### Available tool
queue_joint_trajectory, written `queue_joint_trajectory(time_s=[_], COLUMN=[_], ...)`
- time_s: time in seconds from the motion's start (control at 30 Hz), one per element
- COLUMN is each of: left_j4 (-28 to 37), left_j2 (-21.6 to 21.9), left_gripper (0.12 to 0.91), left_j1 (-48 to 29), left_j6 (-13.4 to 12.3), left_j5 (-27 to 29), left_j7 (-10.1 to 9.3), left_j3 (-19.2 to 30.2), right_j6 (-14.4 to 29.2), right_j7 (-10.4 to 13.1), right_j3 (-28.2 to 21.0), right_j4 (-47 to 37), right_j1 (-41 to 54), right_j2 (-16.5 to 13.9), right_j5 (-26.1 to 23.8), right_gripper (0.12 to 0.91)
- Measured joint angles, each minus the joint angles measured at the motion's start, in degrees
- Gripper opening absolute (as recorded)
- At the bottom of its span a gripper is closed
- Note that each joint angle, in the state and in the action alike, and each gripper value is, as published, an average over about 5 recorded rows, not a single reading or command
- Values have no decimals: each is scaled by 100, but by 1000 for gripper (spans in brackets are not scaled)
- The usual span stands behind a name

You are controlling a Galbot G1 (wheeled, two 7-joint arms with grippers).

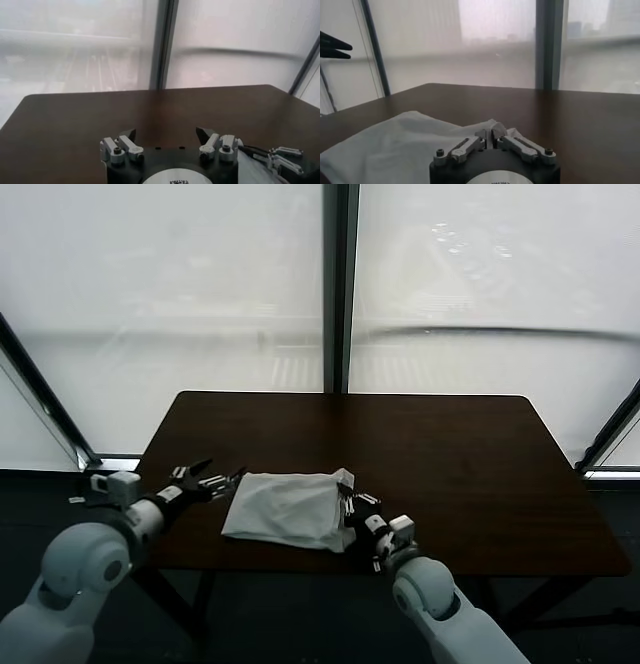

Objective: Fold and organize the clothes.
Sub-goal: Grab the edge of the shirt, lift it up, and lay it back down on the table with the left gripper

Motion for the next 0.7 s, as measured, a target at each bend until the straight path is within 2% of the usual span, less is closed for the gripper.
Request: queue_joint_trajectory(time_s=[0.23, 0.33, 0.47, 0.6, 0.7], left_j4=[-1, 21, 117, 323, 592], left_j2=[-14, 10, 151, 465, 799], left_gripper=[907, 907, 907, 907, 907], left_j1=[-8, -19, -88, -245, -431], left_j6=[-2, 12, 126, 179, 181], left_j5=[0, -31, -354, -960, -1575], left_j7=[3, 3, -33, -207, -316], left_j3=[12, 31, 99, 227, 360], right_j6=[52, 287, 1066, 2370, 3389], right_j7=[-9, -158, -628, -1189, -1475], right_j3=[207, 260, 373, 607, 874], right_j4=[86, 80, 6, -114, -95], right_j1=[-238, -298, -451, -711, -1000], right_j2=[-86, -80, -158, -228, -254], right_j5=[55, 61, 6, -279, -389], right_gripper=[140, 179, 379, 643, 809])
